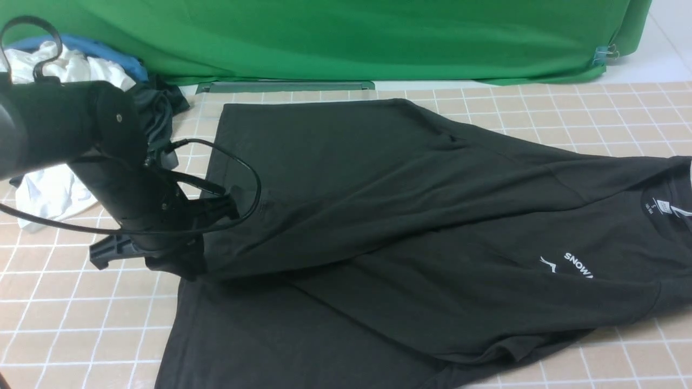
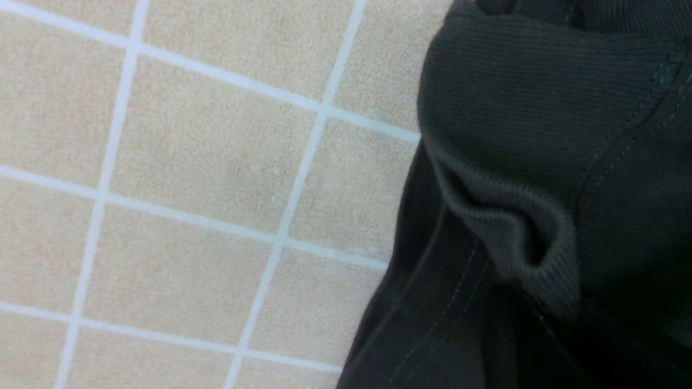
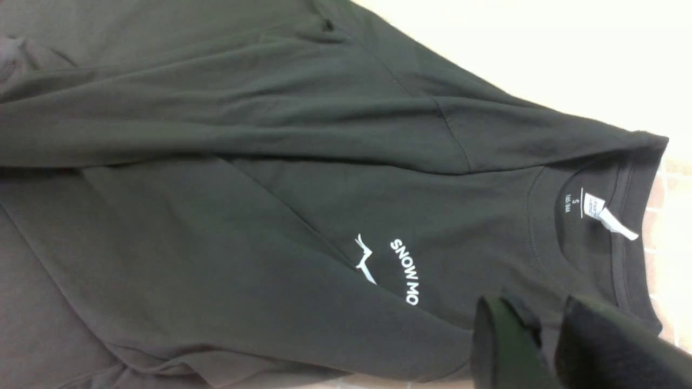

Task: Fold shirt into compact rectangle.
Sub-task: 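Fold the left side of the dark shirt inward over its body with the left gripper, then grasp the near edge of the shirt at its hem and shoulder corners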

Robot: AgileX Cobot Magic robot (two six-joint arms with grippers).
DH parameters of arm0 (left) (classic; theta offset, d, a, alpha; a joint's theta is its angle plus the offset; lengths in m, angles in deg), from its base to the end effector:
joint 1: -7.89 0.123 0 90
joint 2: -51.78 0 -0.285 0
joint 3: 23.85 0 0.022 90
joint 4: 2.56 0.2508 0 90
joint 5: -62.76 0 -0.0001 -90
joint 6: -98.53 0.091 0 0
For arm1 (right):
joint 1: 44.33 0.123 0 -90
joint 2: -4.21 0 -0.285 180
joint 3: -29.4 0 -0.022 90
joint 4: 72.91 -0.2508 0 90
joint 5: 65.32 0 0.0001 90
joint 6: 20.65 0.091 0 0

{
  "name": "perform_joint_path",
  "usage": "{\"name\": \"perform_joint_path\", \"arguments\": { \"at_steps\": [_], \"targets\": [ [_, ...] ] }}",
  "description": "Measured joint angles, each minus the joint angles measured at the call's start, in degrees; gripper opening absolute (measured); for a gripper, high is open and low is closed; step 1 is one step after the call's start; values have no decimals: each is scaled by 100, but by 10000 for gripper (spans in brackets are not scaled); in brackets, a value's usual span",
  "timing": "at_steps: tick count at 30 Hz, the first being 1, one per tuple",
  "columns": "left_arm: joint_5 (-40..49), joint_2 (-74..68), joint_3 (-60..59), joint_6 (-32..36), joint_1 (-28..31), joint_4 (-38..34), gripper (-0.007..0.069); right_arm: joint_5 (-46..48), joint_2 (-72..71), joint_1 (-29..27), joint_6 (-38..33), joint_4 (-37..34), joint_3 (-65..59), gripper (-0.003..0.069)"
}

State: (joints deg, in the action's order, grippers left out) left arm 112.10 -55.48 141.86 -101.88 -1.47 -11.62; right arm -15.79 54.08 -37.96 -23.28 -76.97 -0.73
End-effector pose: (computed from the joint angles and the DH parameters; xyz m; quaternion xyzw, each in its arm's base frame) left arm 0.3185 -0.0635 0.1936 -0.1420 0.9846 -0.0820 0.0601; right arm 0.1282 0.0193 0.3483 -0.0616 0.9019 0.0481 0.4247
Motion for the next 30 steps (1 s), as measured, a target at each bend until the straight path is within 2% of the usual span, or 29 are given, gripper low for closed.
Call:
{"name": "perform_joint_path", "arguments": {
  "at_steps": [5,9,10,12,17,19,23,25,27,30],
  "targets": [
    [54,0,-18,115,0,-309,88,0,0,0,0,0,0,185],
    [411,0,26,267,0,-466,239,0,0,0,0,0,0,186],
    [435,0,37,267,0,-466,239,0,0,0,0,0,0,186],
    [776,0,285,170,5,-145,344,0,0,0,0,0,0,186],
    [1415,18,997,71,11,114,486,0,46,0,0,0,0,186],
    [1571,52,1150,72,11,114,518,28,139,0,0,0,0,186],
    [1586,54,1175,72,11,100,538,174,324,0,-12,0,0,186],
    [1203,54,994,72,11,92,525,242,507,0,-12,0,0,175],
    [812,54,800,72,11,57,488,249,633,0,-12,0,0,155],
    [326,16,422,72,11,9,385,249,799,0,-17,0,0,118]
  ]
}}
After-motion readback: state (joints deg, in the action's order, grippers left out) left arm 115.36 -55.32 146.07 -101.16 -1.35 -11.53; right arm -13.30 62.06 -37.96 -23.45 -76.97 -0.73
